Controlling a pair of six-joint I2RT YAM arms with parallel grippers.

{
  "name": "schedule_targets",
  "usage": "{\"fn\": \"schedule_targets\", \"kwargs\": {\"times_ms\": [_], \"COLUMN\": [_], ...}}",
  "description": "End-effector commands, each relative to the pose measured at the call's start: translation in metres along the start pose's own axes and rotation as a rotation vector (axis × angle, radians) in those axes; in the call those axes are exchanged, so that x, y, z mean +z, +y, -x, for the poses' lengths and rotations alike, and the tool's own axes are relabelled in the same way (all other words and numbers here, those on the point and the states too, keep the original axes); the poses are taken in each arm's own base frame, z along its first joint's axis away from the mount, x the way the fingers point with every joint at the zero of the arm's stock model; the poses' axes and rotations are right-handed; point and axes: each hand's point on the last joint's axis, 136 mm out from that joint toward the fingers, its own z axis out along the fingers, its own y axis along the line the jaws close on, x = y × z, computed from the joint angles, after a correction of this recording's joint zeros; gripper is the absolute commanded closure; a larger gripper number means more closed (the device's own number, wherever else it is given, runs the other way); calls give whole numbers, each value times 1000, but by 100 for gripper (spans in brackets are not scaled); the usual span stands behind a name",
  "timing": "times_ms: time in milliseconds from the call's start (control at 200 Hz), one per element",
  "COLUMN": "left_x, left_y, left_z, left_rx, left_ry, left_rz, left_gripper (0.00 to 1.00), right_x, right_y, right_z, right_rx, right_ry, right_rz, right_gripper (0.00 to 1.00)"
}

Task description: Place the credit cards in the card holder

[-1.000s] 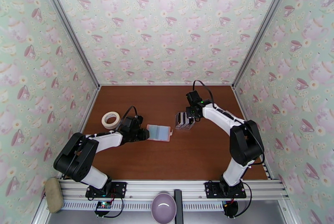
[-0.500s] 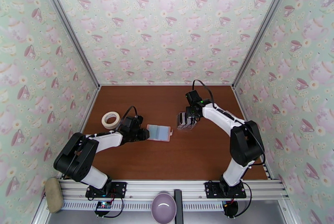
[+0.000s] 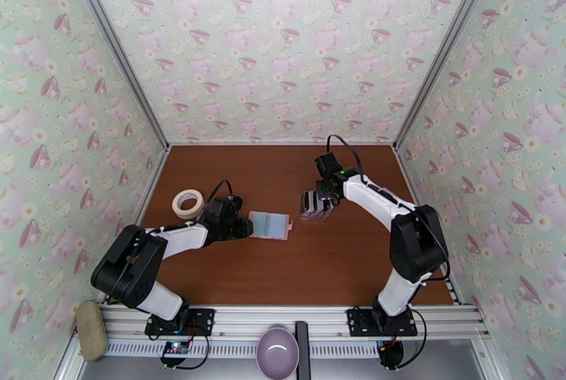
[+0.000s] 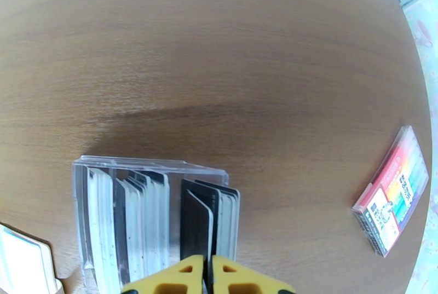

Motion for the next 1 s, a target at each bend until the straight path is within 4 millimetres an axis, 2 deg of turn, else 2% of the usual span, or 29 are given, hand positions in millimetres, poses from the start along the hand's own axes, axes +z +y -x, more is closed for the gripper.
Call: {"fn": "schedule_targets", "kwargs": {"times_ms": [0, 260, 511, 651, 826, 997], "left_x": [9, 10, 10, 10, 10, 10], "left_y": [14, 14, 14, 14, 14, 14], "left_z": [-29, -29, -29, -29, -30, -29], "left_rx": [-37, -38, -37, -38, -38, -38], "left_ry": [102, 102, 102, 103, 103, 102], "left_rz": [27, 27, 26, 27, 28, 28], "left_gripper": [64, 64, 64, 64, 64, 64], "right_x": [-8, -8, -7, -9, -20, -42], "right_y": [-9, -10, -10, -6, 0, 4], "right_z": [5, 5, 5, 6, 11, 20], "right_rx": [-19, -19, -19, -13, 13, 48], "right_ry": [-13, -12, -12, -14, -39, -84], "right_rz": [-43, -52, -50, -28, 30, 89], "right_gripper": [87, 85, 97, 99, 100, 100]}}
